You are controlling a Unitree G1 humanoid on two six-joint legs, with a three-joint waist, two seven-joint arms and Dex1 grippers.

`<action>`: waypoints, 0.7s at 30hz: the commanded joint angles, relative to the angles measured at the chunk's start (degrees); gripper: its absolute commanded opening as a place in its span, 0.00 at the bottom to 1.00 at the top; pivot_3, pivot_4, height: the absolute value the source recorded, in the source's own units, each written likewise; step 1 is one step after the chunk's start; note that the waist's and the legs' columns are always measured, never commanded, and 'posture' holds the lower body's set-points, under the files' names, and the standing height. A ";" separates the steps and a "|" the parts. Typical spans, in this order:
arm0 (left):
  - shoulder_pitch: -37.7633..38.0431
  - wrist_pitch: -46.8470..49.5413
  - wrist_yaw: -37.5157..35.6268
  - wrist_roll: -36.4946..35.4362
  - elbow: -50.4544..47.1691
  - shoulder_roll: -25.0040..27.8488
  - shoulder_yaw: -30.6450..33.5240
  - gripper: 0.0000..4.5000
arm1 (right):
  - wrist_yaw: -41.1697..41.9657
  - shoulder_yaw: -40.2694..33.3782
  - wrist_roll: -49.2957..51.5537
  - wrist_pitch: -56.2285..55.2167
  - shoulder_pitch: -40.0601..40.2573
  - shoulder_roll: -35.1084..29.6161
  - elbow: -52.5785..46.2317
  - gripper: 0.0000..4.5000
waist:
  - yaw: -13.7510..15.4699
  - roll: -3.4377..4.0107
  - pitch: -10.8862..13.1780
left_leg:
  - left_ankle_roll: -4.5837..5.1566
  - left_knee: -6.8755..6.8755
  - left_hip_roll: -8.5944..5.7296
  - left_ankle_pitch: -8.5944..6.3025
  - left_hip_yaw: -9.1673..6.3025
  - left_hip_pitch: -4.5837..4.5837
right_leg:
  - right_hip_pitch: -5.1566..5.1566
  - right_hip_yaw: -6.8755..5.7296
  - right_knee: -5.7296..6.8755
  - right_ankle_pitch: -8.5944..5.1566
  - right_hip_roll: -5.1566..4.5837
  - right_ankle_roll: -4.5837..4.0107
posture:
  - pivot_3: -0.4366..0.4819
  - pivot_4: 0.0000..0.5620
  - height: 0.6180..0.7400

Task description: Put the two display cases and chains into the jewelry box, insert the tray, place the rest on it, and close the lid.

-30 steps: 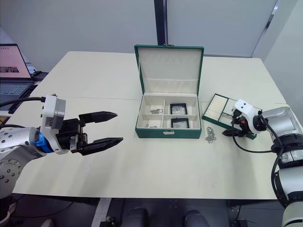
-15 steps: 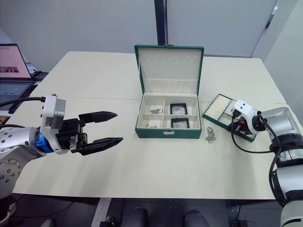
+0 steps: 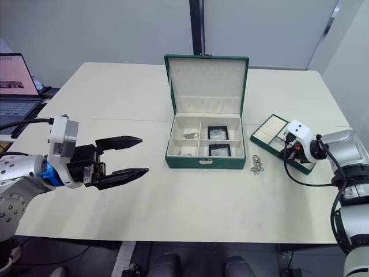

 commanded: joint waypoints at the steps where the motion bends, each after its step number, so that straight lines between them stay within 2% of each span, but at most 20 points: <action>1: -0.13 -1.67 -0.82 -0.11 1.39 0.21 2.98 1.00 | 0.47 -3.33 -0.09 3.25 0.89 -5.92 -10.78 0.00 | 0.02 0.10 0.06 | 0.00 -0.01 0.00 0.00 0.00 0.00 | 0.00 -0.01 0.00 0.00 0.00 0.00 | 0.48 0.27 1.00; 5: -0.24 -2.16 -1.49 0.67 2.70 0.31 2.62 1.00 | 2.74 -4.65 1.96 7.40 3.88 -10.65 -22.93 0.00 | 0.05 0.16 0.10 | 0.01 -0.04 0.00 -0.01 -0.01 0.00 | -0.01 -0.01 0.00 0.00 0.00 0.00 | 0.48 0.27 1.00; 9: -0.91 -2.11 -2.27 0.77 4.11 0.65 2.75 1.00 | 6.90 -5.28 5.32 12.86 3.60 -13.79 -33.43 0.00 | -0.24 0.23 0.13 | 0.03 -0.06 0.02 -0.02 -0.01 0.01 | -0.02 0.00 0.02 0.00 0.02 0.00 | 0.48 0.27 1.00; 14: -0.02 -2.72 -2.41 1.40 5.05 0.42 3.71 1.00 | 8.47 -3.21 8.00 18.52 -1.01 -12.80 -42.30 0.00 | -0.35 0.28 0.16 | 0.04 -0.05 0.02 -0.02 -0.02 0.00 | -0.05 0.00 0.03 0.00 0.03 0.00 | 0.48 0.27 1.00; 21: 4.09 -3.55 -2.69 0.87 3.52 0.19 6.49 1.00 | 11.58 7.60 7.79 27.05 -11.43 -7.63 -46.54 0.00 | -0.44 0.28 0.16 | 0.07 -0.05 0.04 -0.04 -0.04 -0.01 | -0.09 -0.03 0.03 0.00 0.02 0.00 | 0.48 0.27 1.00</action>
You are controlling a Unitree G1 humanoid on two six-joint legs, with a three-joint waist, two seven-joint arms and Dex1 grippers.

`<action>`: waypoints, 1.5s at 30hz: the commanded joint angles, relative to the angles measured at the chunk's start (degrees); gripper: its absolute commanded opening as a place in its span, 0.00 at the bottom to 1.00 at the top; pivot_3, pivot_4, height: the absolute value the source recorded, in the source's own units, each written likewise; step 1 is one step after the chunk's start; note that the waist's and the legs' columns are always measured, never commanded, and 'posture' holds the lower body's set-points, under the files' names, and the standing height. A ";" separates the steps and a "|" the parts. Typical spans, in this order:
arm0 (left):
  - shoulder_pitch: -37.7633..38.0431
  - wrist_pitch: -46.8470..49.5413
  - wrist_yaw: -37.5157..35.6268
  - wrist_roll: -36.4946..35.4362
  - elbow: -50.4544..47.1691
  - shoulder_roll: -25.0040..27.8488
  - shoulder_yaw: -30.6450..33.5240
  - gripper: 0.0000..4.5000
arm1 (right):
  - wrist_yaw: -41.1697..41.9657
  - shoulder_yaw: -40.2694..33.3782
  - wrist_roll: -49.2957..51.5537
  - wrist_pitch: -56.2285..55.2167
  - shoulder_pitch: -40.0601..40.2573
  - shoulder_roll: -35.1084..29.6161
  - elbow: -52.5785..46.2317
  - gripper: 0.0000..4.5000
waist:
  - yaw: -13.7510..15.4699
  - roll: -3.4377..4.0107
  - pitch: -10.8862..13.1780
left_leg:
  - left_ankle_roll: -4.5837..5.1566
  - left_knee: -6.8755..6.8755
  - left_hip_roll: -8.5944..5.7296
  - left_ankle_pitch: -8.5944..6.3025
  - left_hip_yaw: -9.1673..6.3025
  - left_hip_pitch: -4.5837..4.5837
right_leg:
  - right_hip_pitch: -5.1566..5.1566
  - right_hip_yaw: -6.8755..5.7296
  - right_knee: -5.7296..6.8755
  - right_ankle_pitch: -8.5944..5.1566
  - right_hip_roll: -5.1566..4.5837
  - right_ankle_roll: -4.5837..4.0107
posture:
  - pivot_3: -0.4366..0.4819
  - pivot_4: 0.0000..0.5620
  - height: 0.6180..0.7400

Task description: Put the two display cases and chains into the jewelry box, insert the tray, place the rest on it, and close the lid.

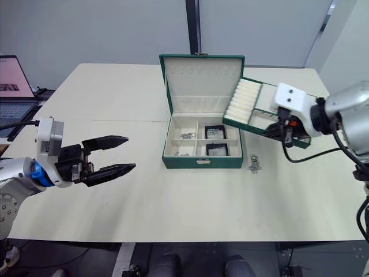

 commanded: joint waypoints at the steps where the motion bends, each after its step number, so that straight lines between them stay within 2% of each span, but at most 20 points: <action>1: 1.80 -1.61 -0.72 -0.43 -2.10 0.12 3.72 1.00 | 2.40 4.39 -0.29 2.74 -4.89 1.03 -2.42 0.00 | 0.02 0.00 0.00 | 0.02 0.00 -0.01 -0.01 0.02 0.00 | 0.00 0.02 0.00 0.00 -0.01 0.00 | 0.48 0.27 1.00; 5: 3.81 -2.56 -0.66 -0.04 -2.77 -0.05 4.85 1.00 | 2.44 8.00 -0.57 2.90 -7.60 4.08 -1.38 0.00 | 0.08 -0.01 0.01 | 0.04 0.01 -0.01 -0.03 0.00 -0.01 | -0.03 0.00 0.00 0.00 -0.02 0.00 | 0.48 0.27 1.00; 10: 6.06 -2.63 -0.33 -0.47 -3.98 -0.18 6.57 1.00 | 1.34 11.86 -1.93 0.52 -10.20 10.94 3.39 0.00 | -0.03 -0.03 0.01 | 0.07 0.00 0.00 -0.04 -0.03 0.01 | -0.04 -0.03 0.02 0.00 -0.01 0.00 | 0.48 0.27 1.00; 23: 8.93 -2.02 0.32 -1.83 -5.80 -0.05 9.44 1.00 | -0.78 15.14 -5.82 -7.94 -12.81 23.33 18.33 0.00 | -0.46 -0.05 0.02 | 0.04 0.00 0.00 -0.02 -0.07 0.00 | -0.03 -0.07 0.03 0.00 -0.01 0.00 | 0.48 0.27 1.00; 32: 9.28 -2.10 0.03 -1.66 -5.20 0.47 10.41 1.00 | -1.05 15.02 -6.99 -9.51 -13.80 27.68 21.50 0.00 | -0.89 -0.05 0.02 | 0.04 -0.01 0.01 -0.02 -0.11 -0.01 | -0.02 -0.12 0.05 0.00 0.00 0.00 | 0.48 0.27 1.00; 45: 9.18 -1.44 0.25 -1.89 -5.82 0.64 10.60 1.00 | -0.73 14.91 -7.98 -9.39 -13.75 30.28 21.96 0.00 | -0.91 -0.06 0.02 | 0.05 -0.02 0.01 -0.03 -0.12 -0.01 | -0.03 -0.13 0.05 0.00 0.01 0.00 | 0.48 0.27 1.00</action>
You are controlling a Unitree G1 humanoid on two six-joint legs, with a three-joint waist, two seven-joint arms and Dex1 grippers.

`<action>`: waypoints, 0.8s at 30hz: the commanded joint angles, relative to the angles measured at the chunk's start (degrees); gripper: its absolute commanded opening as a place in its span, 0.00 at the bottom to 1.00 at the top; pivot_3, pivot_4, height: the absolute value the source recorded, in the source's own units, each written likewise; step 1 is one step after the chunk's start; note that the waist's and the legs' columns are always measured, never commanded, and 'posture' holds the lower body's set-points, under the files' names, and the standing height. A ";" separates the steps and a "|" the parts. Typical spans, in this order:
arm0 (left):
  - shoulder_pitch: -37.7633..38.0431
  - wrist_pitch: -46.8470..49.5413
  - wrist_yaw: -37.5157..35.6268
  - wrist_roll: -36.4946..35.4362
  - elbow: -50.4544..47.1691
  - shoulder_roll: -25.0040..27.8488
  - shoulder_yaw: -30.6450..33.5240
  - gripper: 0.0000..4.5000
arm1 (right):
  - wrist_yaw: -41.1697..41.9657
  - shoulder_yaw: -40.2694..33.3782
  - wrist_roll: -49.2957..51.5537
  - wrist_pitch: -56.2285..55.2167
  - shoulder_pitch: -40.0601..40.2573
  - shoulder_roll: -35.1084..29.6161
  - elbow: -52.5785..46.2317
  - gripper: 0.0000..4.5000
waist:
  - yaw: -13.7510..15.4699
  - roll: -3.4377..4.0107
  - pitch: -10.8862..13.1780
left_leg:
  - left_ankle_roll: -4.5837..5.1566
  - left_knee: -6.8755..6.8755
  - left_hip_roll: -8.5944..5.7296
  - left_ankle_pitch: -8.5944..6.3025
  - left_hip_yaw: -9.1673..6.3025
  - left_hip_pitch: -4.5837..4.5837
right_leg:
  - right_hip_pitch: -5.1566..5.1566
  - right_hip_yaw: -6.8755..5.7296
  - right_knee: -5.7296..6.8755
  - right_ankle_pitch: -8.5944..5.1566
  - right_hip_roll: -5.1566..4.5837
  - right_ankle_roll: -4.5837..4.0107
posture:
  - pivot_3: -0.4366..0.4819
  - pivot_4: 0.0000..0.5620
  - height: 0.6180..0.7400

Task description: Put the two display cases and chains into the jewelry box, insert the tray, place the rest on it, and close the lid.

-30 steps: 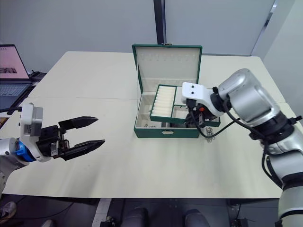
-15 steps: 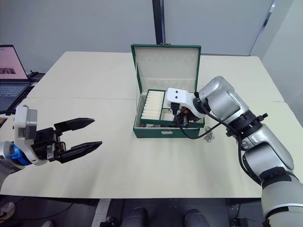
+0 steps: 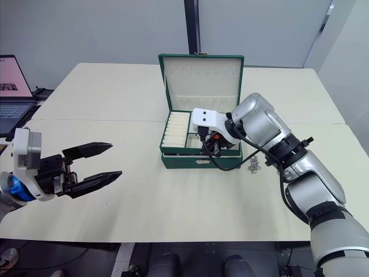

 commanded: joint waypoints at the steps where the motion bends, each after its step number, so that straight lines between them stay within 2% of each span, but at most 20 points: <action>1: -0.38 -0.28 0.03 -0.86 -1.37 0.77 1.94 1.00 | -0.06 -1.41 -0.22 -0.63 -1.77 0.17 -0.54 0.00 | 0.00 0.00 0.00 | 0.00 0.00 0.00 0.00 0.00 0.00 | 0.00 0.00 0.00 0.00 0.00 0.00 | 0.48 0.27 1.00; 24: -1.96 0.82 0.43 -1.08 -1.59 0.85 0.71 1.00 | 0.42 -0.95 -1.93 -1.15 -0.45 0.81 -0.10 0.00 | 0.00 -0.01 0.01 | 0.00 -0.01 0.00 0.00 0.00 0.00 | 0.00 0.00 0.00 0.00 0.00 0.00 | 0.48 0.27 1.00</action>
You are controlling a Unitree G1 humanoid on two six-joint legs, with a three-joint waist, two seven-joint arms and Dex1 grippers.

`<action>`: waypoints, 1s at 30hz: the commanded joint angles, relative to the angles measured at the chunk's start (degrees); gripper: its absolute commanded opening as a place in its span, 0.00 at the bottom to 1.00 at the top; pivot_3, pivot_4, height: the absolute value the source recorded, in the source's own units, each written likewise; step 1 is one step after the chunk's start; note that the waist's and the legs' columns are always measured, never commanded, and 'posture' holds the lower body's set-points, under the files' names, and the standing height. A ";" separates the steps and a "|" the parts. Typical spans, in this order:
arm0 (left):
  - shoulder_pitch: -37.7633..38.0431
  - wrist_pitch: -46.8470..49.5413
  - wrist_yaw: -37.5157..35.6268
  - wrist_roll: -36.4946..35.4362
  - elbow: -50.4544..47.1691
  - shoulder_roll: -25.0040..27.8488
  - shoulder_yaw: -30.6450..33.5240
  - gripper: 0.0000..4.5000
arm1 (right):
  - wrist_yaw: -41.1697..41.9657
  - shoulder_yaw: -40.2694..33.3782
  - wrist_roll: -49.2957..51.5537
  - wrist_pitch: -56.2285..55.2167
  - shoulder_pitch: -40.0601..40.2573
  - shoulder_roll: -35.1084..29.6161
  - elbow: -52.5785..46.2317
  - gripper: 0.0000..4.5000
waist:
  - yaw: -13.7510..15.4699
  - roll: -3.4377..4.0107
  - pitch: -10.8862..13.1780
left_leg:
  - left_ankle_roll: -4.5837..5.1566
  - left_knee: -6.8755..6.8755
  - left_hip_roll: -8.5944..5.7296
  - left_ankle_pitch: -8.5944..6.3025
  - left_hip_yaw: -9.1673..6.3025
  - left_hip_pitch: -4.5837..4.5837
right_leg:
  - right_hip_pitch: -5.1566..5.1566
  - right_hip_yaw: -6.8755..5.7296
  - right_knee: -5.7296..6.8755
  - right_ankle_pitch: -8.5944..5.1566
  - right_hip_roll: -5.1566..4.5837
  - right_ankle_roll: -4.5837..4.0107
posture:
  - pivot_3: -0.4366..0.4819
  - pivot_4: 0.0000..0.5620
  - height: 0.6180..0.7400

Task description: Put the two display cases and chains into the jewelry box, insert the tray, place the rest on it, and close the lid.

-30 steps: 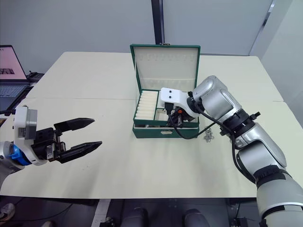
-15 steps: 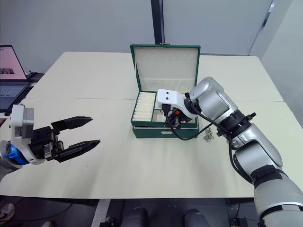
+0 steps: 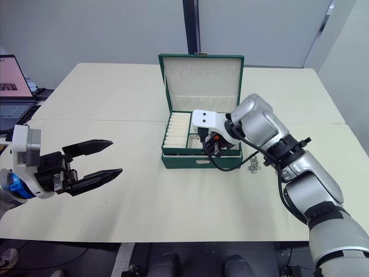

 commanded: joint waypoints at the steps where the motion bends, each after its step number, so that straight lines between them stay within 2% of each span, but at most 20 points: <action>1: -0.52 0.03 0.23 -0.86 -1.46 0.70 0.83 1.00 | 0.40 -1.06 0.38 0.00 -0.51 0.16 -1.97 0.00 | 0.00 0.00 0.00 | 0.00 0.00 0.00 0.00 0.00 0.00 | 0.00 0.00 0.00 0.00 0.00 0.00 | 0.48 0.27 1.00; 18: -0.57 0.14 0.54 -0.76 -1.84 0.41 0.42 1.00 | -0.24 -1.33 0.08 -0.65 -0.40 0.58 -1.31 0.00 | 0.00 0.00 0.00 | 0.01 -0.01 0.00 0.00 0.00 0.00 | -0.01 0.00 0.00 0.00 0.00 0.00 | 0.48 0.27 1.00; 19: -0.58 0.14 0.55 -0.76 -1.86 0.40 0.38 1.00 | -0.48 -1.56 0.14 -0.80 -0.45 0.70 -1.14 0.13 | -0.01 0.00 0.00 | 0.01 -0.01 0.00 -0.01 0.00 0.00 | -0.01 0.00 0.00 0.00 0.00 0.00 | 0.48 0.27 1.00; 24: -1.11 0.11 0.62 -0.66 -1.77 0.44 -0.14 1.00 | -1.71 -2.55 0.32 -1.38 -0.89 1.35 -0.40 0.39 | -0.01 -0.01 0.00 | 0.00 -0.01 0.00 0.00 0.00 0.00 | -0.01 0.00 0.00 0.00 0.00 0.00 | 0.48 0.27 1.00; 27: -1.47 0.10 0.63 -0.61 -1.67 0.45 -0.46 1.00 | -2.25 -3.01 0.37 -1.57 -1.24 1.51 -0.08 0.59 | -0.01 -0.01 0.00 | 0.00 -0.01 0.00 0.00 -0.01 0.00 | 0.00 0.00 0.00 0.00 0.00 0.00 | 0.48 0.27 1.00; 29: -1.76 0.03 0.60 -0.55 -1.52 0.47 -0.73 1.00 | -2.51 -3.53 0.55 -1.73 -1.62 1.66 0.27 0.69 | -0.01 -0.01 0.00 | 0.00 -0.01 0.00 0.00 -0.01 0.00 | 0.00 -0.01 0.00 0.00 0.00 0.00 | 0.48 0.27 1.00; 30: -1.91 0.01 0.57 -0.51 -1.44 0.49 -0.87 1.00 | -2.64 -3.84 0.66 -1.83 -1.89 1.69 0.47 0.69 | -0.01 -0.01 0.00 | 0.00 -0.01 0.00 0.00 0.00 0.00 | 0.00 0.00 0.00 0.00 0.00 0.00 | 0.48 0.27 1.00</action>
